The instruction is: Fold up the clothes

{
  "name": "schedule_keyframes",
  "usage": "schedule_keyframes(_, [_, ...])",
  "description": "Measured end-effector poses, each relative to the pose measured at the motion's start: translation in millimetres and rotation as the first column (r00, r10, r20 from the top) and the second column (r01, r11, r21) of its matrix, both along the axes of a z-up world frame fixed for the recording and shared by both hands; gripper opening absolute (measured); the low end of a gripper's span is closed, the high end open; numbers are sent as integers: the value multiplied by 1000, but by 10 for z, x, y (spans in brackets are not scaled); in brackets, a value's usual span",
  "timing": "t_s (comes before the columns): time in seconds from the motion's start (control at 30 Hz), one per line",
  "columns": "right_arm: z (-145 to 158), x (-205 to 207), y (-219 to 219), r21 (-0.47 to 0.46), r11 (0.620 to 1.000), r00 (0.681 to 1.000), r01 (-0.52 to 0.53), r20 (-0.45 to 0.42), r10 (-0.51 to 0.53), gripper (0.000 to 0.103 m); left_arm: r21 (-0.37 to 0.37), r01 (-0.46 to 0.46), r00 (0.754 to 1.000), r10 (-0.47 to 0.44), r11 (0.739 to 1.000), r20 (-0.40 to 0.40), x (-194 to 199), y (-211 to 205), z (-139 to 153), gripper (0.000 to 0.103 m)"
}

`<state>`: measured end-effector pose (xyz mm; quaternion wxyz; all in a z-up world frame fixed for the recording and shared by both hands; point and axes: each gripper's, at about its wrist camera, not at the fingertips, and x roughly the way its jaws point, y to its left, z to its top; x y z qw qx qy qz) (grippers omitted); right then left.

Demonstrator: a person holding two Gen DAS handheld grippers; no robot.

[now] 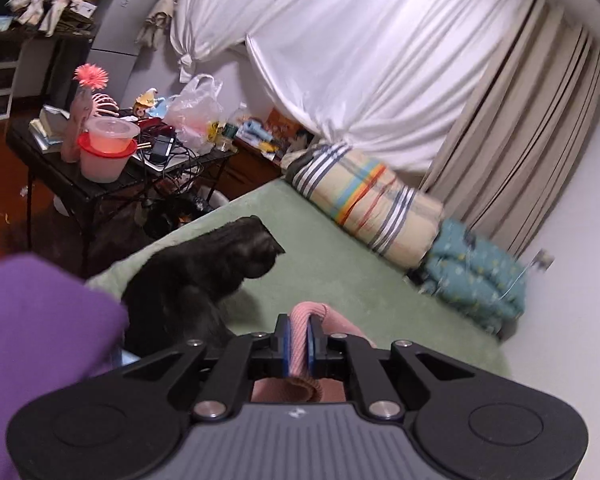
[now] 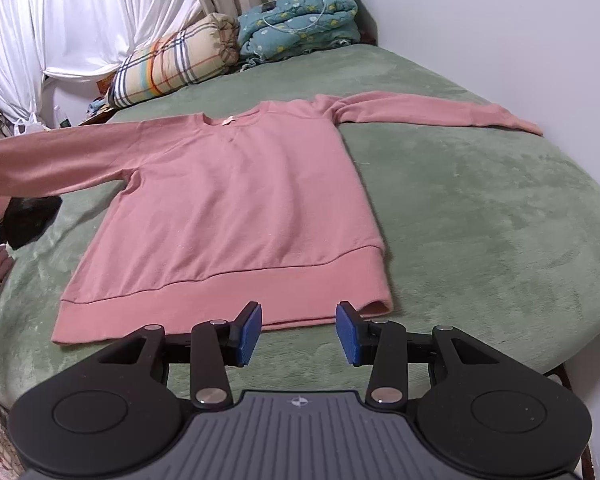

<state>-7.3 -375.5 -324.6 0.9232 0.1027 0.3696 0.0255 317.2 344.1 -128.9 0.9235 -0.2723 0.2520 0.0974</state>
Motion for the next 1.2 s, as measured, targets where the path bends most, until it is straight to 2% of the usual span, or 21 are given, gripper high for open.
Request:
schedule_keyframes(0.07, [16,-6,28,-4,1000,1000,0,0,0,41,26,-3,1000,4,1000,-27,115,29,-8,7])
schedule_keyframes(0.17, [67,-25,70,-24,1000,1000,-1,-3,1,41,122,-4,996,14,993,-83,357,11,-133,7])
schedule_keyframes(0.37, [127,-22,110,-60,998,1000,16,-18,-17,41,175,-21,986,50,984,-161,592,128,-424,9])
schedule_keyframes(0.43, [114,12,114,-49,999,999,22,-25,-23,41,178,-21,978,57,984,-201,648,205,-488,17])
schedule_keyframes(0.47, [99,44,116,-36,999,999,20,-28,-21,41,189,-22,974,64,982,-215,648,226,-489,25])
schedule_keyframes(0.53, [65,100,114,-8,1000,999,13,-29,-13,42,253,-6,972,65,967,-227,572,247,-458,35])
schedule_keyframes(0.57, [42,134,104,8,1000,999,12,-31,-12,42,280,8,973,57,960,-223,516,242,-428,44])
schedule_keyframes(0.67, [-22,244,79,45,999,1000,6,-31,-5,42,298,44,978,21,953,-209,299,172,-314,46])
schedule_keyframes(0.77, [-54,341,-10,97,995,1000,6,-11,-5,42,204,174,974,-137,963,-182,-50,-146,-300,46])
schedule_keyframes(0.83, [-71,396,-166,165,986,999,31,9,-33,42,33,313,941,-306,949,-144,-313,-578,-526,51])
schedule_keyframes(0.9, [-110,425,-340,238,968,997,76,9,-81,43,-113,416,894,-429,902,-132,-471,-1028,-872,54])
schedule_keyframes(0.97, [-257,456,-750,406,897,984,175,-46,-171,43,-241,503,831,-541,830,-131,-616,-1501,-1244,54])
schedule_keyframes(1.0, [-326,464,-898,465,864,981,193,-67,-183,43,-316,542,785,-603,779,-141,-674,-1830,-1532,54])
schedule_keyframes(1.03, [-363,469,-964,491,848,980,200,-77,-186,43,-360,550,763,-629,754,-153,-695,-2018,-1734,54])
schedule_keyframes(1.1, [-530,525,-1170,576,789,976,216,-130,-172,43,-414,517,747,-631,749,-210,-744,-2295,-2125,51])
schedule_keyframes(1.13, [-603,561,-1236,587,777,974,227,-160,-163,43,-428,491,747,-620,759,-242,-764,-2378,-2285,51])
schedule_keyframes(1.2, [-731,626,-1345,592,767,966,247,-210,-149,43,-473,414,769,-577,778,-275,-831,-2450,-2510,51])
